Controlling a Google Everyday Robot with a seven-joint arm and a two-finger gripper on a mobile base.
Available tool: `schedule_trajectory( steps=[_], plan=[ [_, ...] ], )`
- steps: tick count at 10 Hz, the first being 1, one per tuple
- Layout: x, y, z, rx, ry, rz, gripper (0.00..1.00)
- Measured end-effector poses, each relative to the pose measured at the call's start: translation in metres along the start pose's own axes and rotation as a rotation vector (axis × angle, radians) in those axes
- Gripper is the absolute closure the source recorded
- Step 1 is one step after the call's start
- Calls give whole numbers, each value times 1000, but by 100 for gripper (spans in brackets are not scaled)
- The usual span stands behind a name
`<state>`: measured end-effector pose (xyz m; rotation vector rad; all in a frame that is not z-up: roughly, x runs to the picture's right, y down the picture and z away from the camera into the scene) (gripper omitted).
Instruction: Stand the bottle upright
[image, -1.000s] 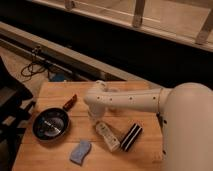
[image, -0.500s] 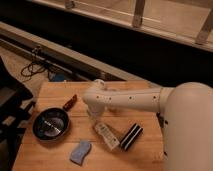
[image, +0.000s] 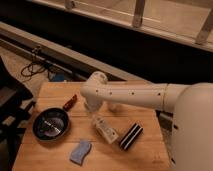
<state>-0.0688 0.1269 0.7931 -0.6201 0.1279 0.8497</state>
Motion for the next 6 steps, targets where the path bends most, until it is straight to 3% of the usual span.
schedule_trajectory(
  steps=[2, 3, 6],
  plan=[
    [-11, 0, -12, -15, -24, -18, 100],
    [-35, 6, -47, -70, -104, -58, 100],
    [-44, 11, -54, -82, -141, -79, 100]
  ],
)
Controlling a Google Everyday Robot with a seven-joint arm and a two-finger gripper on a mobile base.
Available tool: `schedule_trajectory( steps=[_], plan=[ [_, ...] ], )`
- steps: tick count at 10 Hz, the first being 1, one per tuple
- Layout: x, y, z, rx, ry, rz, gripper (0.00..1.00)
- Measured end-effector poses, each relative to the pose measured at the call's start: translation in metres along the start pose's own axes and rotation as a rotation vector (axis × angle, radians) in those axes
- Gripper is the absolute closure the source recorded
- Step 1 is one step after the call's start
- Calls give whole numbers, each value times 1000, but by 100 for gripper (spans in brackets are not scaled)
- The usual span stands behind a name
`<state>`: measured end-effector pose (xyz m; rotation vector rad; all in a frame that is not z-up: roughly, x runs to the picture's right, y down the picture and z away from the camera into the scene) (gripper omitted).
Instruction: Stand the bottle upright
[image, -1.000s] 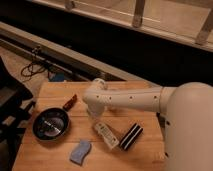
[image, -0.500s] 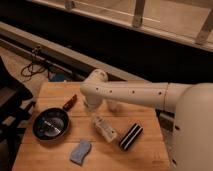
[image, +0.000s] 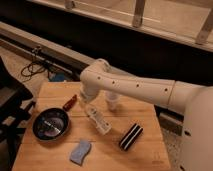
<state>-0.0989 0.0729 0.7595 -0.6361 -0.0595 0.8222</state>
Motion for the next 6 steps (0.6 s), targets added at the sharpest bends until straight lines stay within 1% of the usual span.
schedule_trajectory(
  steps=[6],
  plan=[
    [0, 0, 2, 25, -18, -17, 100]
  ],
)
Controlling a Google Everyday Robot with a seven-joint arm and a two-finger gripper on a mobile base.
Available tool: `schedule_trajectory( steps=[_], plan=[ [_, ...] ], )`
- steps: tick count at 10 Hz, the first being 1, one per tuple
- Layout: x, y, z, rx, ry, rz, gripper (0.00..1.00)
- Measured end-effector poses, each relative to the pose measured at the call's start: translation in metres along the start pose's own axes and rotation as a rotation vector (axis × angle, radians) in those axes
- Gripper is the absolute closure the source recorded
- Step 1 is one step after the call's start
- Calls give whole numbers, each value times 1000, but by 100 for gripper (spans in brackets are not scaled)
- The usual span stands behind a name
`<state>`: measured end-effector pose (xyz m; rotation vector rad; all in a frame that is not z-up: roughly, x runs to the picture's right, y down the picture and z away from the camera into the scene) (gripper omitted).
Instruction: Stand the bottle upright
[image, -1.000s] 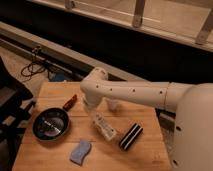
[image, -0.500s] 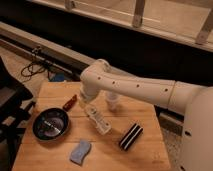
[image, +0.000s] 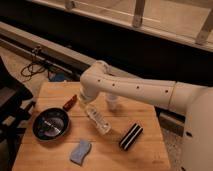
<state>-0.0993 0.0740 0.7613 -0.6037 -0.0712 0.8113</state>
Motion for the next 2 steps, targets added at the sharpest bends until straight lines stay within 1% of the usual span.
schedule_trajectory(
  steps=[2],
  plan=[
    [0, 0, -2, 6, -6, -1, 100]
  ],
)
